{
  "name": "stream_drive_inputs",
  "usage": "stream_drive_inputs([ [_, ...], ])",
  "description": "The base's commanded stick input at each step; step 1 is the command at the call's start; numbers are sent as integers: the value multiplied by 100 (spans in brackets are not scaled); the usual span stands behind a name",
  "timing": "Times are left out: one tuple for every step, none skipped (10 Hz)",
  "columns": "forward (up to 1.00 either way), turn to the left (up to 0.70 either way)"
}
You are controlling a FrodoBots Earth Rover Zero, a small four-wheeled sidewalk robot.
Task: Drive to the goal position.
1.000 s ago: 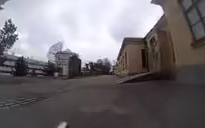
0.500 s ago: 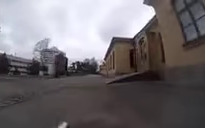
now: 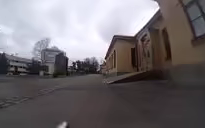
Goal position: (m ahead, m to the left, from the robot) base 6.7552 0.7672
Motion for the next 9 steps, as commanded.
stream_drive_inputs([
  [100,0],
  [100,0],
  [100,0],
  [100,0],
  [100,0],
  [100,0],
  [100,0],
  [100,0],
  [100,0],
])
